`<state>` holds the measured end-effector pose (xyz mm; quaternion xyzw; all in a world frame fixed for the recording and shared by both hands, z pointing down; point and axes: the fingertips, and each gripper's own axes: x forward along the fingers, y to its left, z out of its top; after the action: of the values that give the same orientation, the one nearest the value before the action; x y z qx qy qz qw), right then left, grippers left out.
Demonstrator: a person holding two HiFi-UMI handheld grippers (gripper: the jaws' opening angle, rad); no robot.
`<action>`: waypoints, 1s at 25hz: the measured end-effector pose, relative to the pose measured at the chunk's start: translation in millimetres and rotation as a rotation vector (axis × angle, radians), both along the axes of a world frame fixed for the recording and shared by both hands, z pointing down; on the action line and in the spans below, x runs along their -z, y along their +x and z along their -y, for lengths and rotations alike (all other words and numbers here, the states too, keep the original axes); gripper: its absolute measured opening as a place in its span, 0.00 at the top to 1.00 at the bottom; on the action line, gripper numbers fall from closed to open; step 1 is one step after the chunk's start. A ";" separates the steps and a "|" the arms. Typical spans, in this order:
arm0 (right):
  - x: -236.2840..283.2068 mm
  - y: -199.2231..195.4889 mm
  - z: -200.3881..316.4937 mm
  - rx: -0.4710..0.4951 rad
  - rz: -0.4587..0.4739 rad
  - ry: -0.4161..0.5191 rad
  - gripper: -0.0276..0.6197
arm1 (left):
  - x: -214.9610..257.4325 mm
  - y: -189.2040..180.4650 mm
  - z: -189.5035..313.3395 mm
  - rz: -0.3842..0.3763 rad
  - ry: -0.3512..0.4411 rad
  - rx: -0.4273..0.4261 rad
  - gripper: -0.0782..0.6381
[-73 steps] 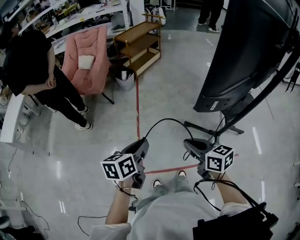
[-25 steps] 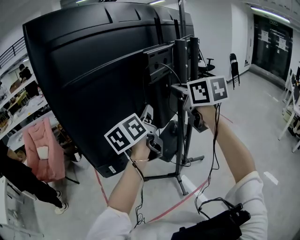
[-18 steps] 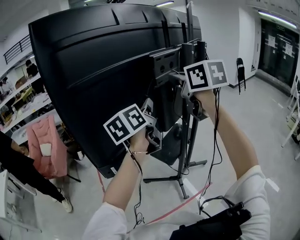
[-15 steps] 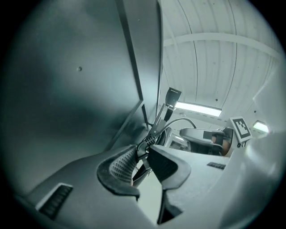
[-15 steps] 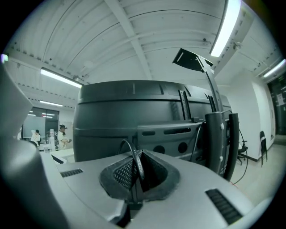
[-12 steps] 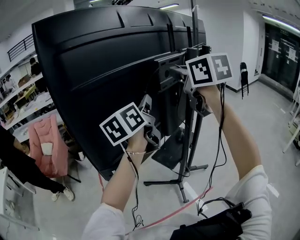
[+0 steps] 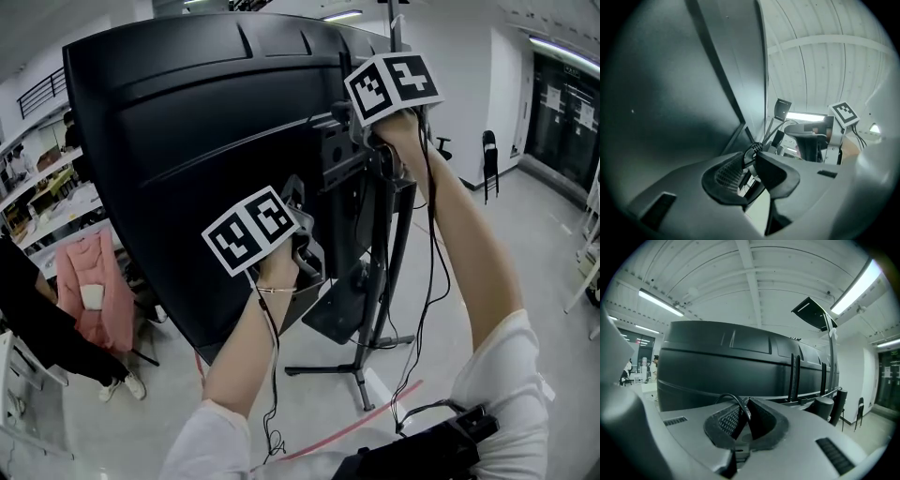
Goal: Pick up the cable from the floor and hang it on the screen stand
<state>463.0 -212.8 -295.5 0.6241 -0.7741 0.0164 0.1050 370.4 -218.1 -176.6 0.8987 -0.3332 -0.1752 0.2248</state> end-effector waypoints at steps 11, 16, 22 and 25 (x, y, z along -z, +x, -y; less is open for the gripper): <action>-66.7 19.7 -27.8 0.192 0.174 0.108 0.93 | 5.5 -15.6 3.6 0.070 0.113 0.073 0.76; -72.9 14.4 -43.2 0.242 0.130 0.125 0.93 | 22.3 -14.7 2.8 0.040 0.135 0.069 0.76; -155.9 -0.4 -72.3 0.334 0.283 0.135 0.93 | 31.6 -18.2 -9.1 0.107 0.196 0.087 0.76; -209.5 -6.3 -76.9 0.356 0.375 0.146 0.92 | 20.5 -6.9 -9.9 0.155 0.204 0.073 0.76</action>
<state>456.7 -135.9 -86.0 0.4701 -0.8767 0.0572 -0.0845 363.5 -208.2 -197.2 0.9150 -0.3625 -0.1462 0.0994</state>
